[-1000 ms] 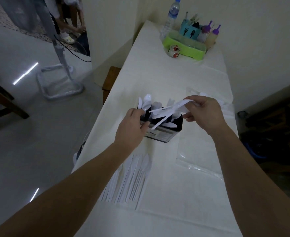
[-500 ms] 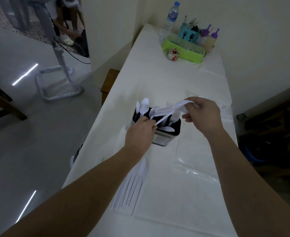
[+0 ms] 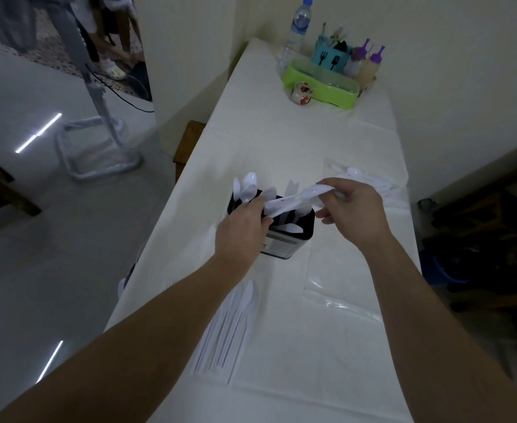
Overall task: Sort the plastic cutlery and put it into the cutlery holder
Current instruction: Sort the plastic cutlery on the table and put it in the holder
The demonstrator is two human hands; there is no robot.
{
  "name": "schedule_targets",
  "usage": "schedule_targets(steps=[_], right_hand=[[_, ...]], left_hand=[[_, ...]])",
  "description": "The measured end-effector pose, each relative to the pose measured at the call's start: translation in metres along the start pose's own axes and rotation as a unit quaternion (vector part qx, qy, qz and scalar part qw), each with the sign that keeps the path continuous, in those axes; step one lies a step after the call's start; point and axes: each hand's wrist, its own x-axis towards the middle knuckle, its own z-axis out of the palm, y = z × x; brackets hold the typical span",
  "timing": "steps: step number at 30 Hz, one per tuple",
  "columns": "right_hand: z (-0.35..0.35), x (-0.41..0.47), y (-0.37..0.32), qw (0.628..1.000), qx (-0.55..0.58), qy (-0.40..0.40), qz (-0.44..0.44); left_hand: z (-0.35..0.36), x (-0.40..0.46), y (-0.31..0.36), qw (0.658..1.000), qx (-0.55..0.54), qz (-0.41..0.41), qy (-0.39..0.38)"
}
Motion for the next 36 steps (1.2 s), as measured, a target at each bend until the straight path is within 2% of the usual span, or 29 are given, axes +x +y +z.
schedule_targets(steps=[4,6,14,20,25,29,36], right_hand=[[-0.002,-0.004,0.003,1.000,0.005,-0.020,-0.018],[-0.002,-0.003,0.005,0.999,-0.004,-0.026,-0.025],[0.003,0.011,-0.007,0.993,-0.098,-0.054,-0.041],[0.012,0.024,-0.020,0.974,-0.189,-0.083,-0.094],[0.016,0.030,-0.030,0.957,-0.238,-0.098,-0.132],[0.019,0.030,-0.031,0.955,-0.241,-0.114,-0.129],[0.035,0.026,-0.028,0.937,-0.281,-0.138,-0.154]], left_hand=[[0.002,-0.003,-0.006,0.998,0.042,0.027,0.048],[0.005,-0.004,-0.008,0.997,0.061,0.019,0.047],[0.003,0.011,-0.001,0.989,0.143,0.007,-0.035],[-0.002,0.023,0.009,0.971,0.216,-0.007,-0.099],[-0.006,0.028,0.010,0.966,0.217,0.001,-0.141],[-0.005,0.028,0.004,0.968,0.202,0.014,-0.148],[-0.009,0.025,0.002,0.993,0.056,-0.030,-0.103]])
